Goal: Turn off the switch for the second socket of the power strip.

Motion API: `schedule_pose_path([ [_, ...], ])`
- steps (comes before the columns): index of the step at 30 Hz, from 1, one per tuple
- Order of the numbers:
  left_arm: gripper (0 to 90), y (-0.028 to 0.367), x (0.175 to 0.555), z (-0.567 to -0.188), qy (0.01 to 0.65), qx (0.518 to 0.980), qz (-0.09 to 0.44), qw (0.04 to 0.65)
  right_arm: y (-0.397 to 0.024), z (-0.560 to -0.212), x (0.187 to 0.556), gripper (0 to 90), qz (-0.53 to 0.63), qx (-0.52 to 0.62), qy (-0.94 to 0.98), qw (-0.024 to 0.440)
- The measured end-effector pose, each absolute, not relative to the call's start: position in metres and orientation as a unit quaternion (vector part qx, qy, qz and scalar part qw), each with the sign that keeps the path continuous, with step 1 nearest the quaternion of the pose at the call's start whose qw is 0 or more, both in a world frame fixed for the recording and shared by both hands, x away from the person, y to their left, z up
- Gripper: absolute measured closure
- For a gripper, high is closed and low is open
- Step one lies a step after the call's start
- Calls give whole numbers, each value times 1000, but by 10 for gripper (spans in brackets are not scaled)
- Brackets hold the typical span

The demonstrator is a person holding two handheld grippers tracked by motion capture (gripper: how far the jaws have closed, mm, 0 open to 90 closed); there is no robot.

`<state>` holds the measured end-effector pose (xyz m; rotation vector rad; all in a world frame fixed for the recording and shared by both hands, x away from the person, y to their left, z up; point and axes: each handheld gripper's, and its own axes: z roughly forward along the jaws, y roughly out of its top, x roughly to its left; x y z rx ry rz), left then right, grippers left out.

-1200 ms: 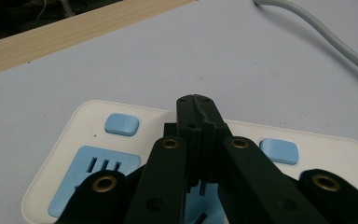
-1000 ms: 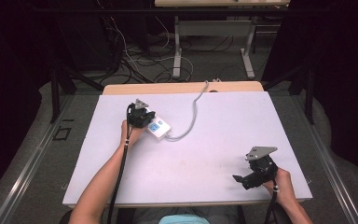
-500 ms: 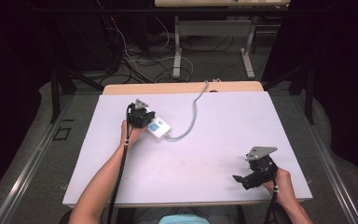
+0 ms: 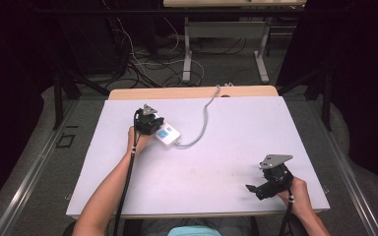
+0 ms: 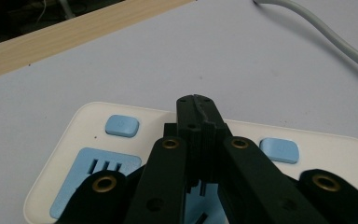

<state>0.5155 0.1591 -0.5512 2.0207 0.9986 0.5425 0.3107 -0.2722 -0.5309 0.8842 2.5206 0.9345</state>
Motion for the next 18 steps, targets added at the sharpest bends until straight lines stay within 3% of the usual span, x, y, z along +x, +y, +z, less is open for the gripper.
schedule_pose_path([
  [18, 900, 159, 515, -551, 396, 798, 215, 400, -272, -531, 310, 34, 327, 307, 880, 156],
])
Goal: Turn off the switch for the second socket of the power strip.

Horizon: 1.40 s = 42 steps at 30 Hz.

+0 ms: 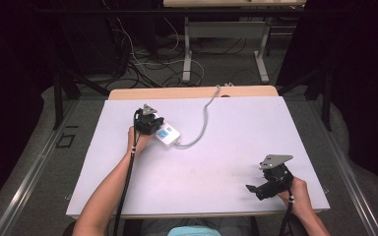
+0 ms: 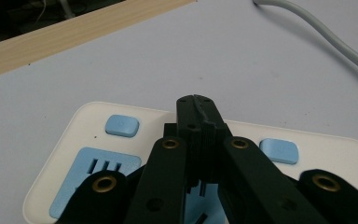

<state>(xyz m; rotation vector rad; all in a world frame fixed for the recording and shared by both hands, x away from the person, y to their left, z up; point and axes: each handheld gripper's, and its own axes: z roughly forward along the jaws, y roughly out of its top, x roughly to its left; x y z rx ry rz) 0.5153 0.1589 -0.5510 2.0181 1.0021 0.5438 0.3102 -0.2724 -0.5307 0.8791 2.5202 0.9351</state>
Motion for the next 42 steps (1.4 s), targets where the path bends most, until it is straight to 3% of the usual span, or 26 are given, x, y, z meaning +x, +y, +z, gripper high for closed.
schedule_pose_path([
  [42, 900, 155, 515, -543, 396, 805, 223, 380, -272, -531, 309, 34, 327, 302, 883, 152],
])
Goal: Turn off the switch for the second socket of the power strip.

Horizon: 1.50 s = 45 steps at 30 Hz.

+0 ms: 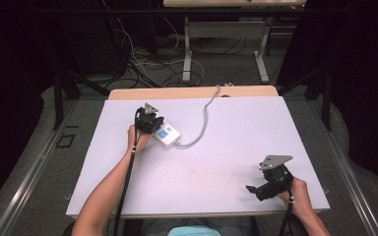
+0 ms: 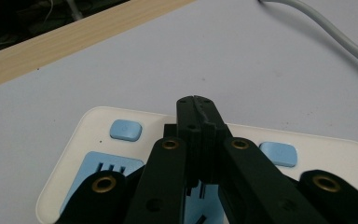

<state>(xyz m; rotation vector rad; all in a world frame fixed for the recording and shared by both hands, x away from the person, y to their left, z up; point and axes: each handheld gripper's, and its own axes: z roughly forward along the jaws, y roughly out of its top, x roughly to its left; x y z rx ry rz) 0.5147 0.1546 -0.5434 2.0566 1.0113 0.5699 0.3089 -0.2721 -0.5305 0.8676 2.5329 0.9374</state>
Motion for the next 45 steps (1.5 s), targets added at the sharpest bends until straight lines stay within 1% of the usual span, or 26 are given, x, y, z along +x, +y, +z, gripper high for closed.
schedule_pose_path([
  [4, 900, 156, 515, -542, 396, 807, 224, 377, -272, -531, 309, 34, 326, 303, 883, 152],
  [7, 900, 155, 514, -542, 398, 800, 227, 386, -272, -531, 309, 34, 327, 302, 883, 153],
  [16, 899, 157, 511, -532, 395, 800, 225, 392, -272, -530, 309, 34, 326, 302, 883, 153],
  [17, 889, 156, 510, -531, 396, 798, 226, 395, -272, -530, 309, 34, 326, 302, 883, 153],
  [18, 833, 157, 510, -529, 396, 802, 220, 389, -272, -530, 309, 34, 326, 302, 883, 153],
  [19, 801, 156, 509, -529, 400, 798, 224, 391, -272, -530, 309, 34, 326, 302, 883, 153],
  [20, 726, 156, 510, -528, 401, 798, 224, 391, -272, -530, 308, 34, 326, 302, 883, 153],
  [21, 726, 156, 510, -528, 404, 795, 226, 391, -272, -530, 308, 34, 326, 302, 883, 153],
  [23, 622, 156, 510, -526, 407, 796, 225, 386, -272, -530, 308, 34, 325, 302, 883, 154],
  [26, 441, 156, 508, -522, 408, 804, 216, 376, -272, -530, 308, 34, 326, 302, 883, 154],
  [27, 363, 155, 508, -522, 409, 801, 218, 378, -272, -530, 308, 34, 327, 301, 883, 153],
  [28, 315, 155, 507, -521, 409, 801, 218, 379, -272, -530, 308, 34, 327, 301, 883, 153],
  [31, 177, 156, 505, -518, 411, 803, 213, 376, -272, -530, 308, 34, 326, 301, 883, 153],
  [33, 126, 158, 504, -517, 412, 806, 209, 370, -272, -530, 308, 34, 327, 301, 882, 153],
  [35, 48, 159, 503, -516, 413, 807, 205, 368, -272, -530, 308, 34, 326, 301, 883, 154],
  [37, 0, 160, 501, -514, 416, 807, 204, 367, -272, -530, 308, 34, 327, 301, 883, 154],
  [45, 0, 168, 494, -505, 420, 799, 210, 375, -273, -530, 308, 33, 327, 301, 882, 155],
])
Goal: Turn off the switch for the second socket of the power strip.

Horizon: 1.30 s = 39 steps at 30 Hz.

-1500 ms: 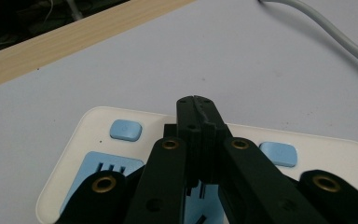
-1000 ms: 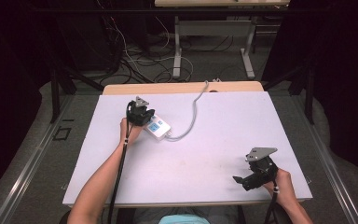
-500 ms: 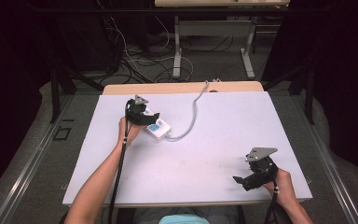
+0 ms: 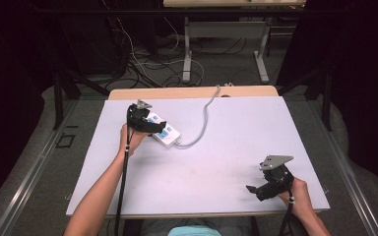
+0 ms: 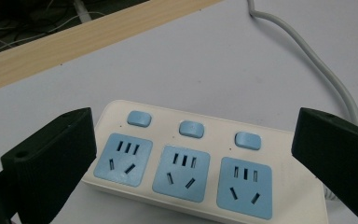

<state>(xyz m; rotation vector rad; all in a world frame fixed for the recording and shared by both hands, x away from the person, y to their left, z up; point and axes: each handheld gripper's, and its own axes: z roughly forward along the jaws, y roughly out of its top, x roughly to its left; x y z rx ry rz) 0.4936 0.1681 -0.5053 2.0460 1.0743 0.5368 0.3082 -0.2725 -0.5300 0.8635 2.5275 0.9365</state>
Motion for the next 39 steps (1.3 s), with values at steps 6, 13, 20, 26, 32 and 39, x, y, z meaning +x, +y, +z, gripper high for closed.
schedule_pose_path([
  [6, 0, 170, 485, -503, 411, 806, 218, 366, -272, -530, 308, 33, 327, 302, 882, 154],
  [13, 0, 172, 478, -502, 405, 812, 222, 359, -272, -529, 308, 33, 323, 305, 883, 151],
  [20, 0, 175, 468, -502, 403, 813, 226, 354, -271, -530, 309, 33, 326, 301, 883, 154],
  [26, 0, 181, 459, -499, 400, 818, 221, 349, -271, -530, 310, 34, 327, 298, 884, 153],
  [32, 0, 184, 450, -498, 401, 819, 218, 347, -271, -530, 310, 33, 329, 297, 884, 149],
  [39, 0, 189, 435, -499, 399, 818, 222, 348, -270, -530, 310, 33, 327, 298, 883, 156],
])
